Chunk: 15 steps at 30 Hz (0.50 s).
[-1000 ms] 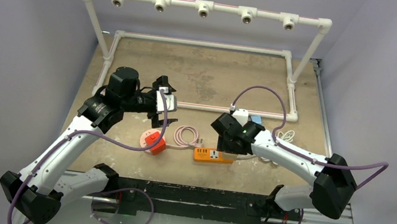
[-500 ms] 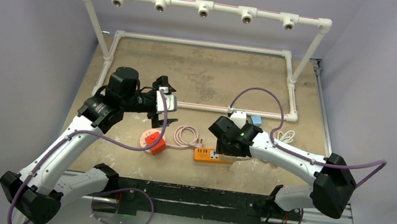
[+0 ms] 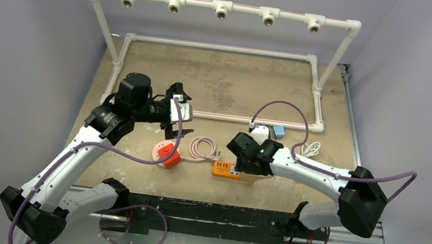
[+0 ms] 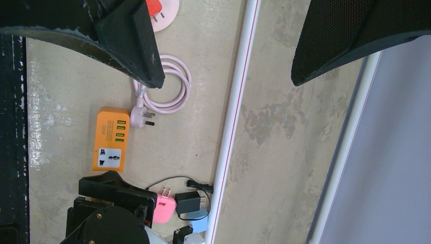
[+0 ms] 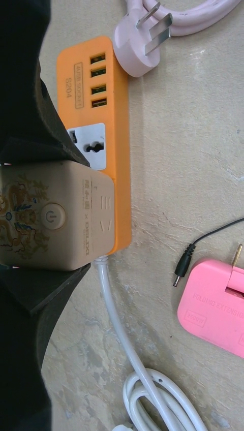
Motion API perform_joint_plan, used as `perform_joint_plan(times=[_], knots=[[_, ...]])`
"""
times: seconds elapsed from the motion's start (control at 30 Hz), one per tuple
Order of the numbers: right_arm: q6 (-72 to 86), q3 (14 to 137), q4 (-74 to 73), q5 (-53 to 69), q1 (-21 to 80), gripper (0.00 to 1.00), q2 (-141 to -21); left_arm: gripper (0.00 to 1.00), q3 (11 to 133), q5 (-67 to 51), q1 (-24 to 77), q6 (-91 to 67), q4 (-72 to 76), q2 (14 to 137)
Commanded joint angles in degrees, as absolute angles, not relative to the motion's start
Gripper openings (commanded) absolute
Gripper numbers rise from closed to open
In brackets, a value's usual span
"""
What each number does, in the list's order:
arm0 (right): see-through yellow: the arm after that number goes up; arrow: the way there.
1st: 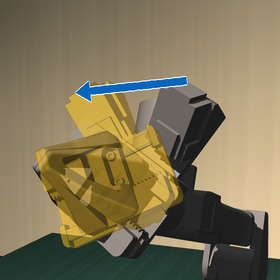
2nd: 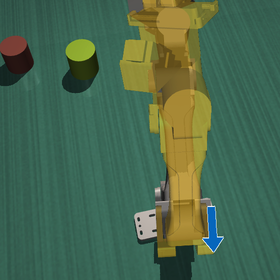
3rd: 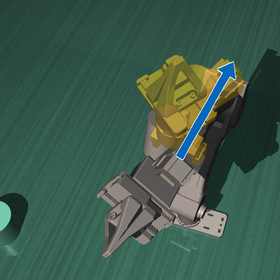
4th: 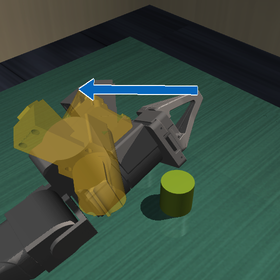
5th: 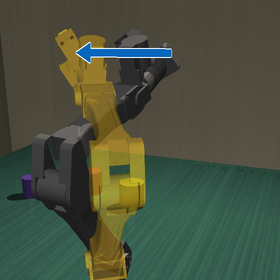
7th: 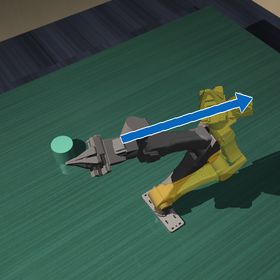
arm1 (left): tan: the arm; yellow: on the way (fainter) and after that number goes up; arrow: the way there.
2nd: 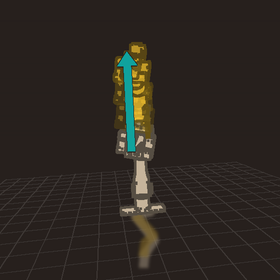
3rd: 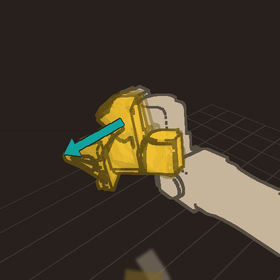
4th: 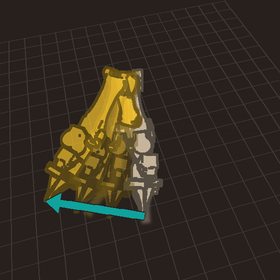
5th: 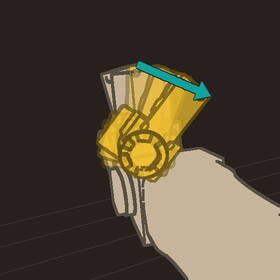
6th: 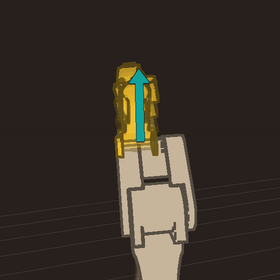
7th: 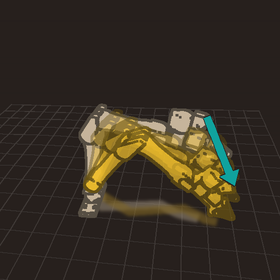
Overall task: Insert the plug
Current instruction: Insert the plug into the socket.
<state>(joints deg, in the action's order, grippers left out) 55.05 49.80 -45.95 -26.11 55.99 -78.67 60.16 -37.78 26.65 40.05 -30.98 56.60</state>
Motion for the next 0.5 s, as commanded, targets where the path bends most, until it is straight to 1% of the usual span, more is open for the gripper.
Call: perform_joint_plan(times=[0.0, 0.23, 0.47], knots=[[58.2, 46.37, -47.18, -24.17, 56.34, 0.0, -79.09, 0.96, 60.61, -37.72, 26.5, 39.55, -30.09, 56.13], [58.9, 43.51, -44.45, -24.41, 57.35, 0.0, -79.62, 0.96, 61.32, -36.99, 26.54, 39.93, -30.36, 56.49], [64.14, 42.45, -46.62, -24.8, 61.5, 0.0, -81.57, 0.96, 61.53, -36.09, 26.54, 40.07, -30.59, 56.74]])
